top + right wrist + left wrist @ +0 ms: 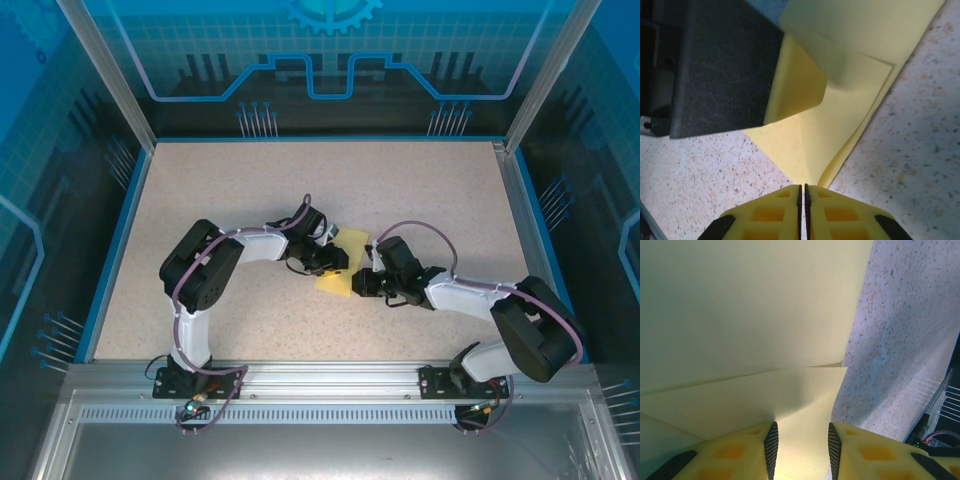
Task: Fold a paper plane with a square sheet of paper (pick it up from the middle)
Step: Fold the triangle a second time at the center of the table.
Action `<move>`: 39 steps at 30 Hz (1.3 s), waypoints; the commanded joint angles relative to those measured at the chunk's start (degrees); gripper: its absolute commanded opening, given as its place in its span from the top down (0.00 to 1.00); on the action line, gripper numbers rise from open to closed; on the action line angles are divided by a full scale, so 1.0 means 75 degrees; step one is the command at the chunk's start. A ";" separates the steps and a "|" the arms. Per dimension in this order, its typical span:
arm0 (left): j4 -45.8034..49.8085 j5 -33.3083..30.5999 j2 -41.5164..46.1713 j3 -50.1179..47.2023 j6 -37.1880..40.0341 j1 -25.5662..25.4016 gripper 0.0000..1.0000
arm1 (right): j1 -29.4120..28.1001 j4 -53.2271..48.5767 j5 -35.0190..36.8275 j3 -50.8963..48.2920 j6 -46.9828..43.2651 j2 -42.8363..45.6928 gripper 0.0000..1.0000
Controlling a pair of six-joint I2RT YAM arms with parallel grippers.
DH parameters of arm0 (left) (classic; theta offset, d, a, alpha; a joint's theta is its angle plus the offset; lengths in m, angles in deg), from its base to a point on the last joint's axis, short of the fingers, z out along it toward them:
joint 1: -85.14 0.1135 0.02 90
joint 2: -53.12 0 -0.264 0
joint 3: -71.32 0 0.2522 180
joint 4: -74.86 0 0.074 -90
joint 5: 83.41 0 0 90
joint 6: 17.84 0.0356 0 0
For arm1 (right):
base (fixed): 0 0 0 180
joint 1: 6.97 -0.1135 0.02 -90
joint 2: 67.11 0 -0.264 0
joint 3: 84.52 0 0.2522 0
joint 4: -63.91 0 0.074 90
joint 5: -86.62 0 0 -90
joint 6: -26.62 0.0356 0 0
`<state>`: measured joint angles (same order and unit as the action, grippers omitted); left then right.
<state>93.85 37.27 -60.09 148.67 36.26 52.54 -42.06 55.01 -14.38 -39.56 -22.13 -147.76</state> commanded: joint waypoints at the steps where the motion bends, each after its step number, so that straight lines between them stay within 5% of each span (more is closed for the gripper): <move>1: 0.0291 -0.0241 -0.0256 0.0099 0.0250 -0.0024 0.64 | 0.0166 0.0218 -0.0161 0.0020 0.0080 -0.0178 0.85; 17: 0.0286 -0.0155 -0.0099 0.0286 0.0226 -0.0023 0.62 | 0.0146 0.0304 -0.0228 0.0459 -0.0175 -0.1159 0.68; 39: 0.0661 -0.0861 0.1331 -0.0408 0.0266 -0.0023 0.49 | -0.0109 -0.0615 0.0395 0.0676 -0.0357 -0.1541 0.91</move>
<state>96.39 33.69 -52.03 147.60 36.74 52.49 -41.87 52.06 -12.39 -33.90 -24.49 -158.16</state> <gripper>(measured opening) 0.507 0.096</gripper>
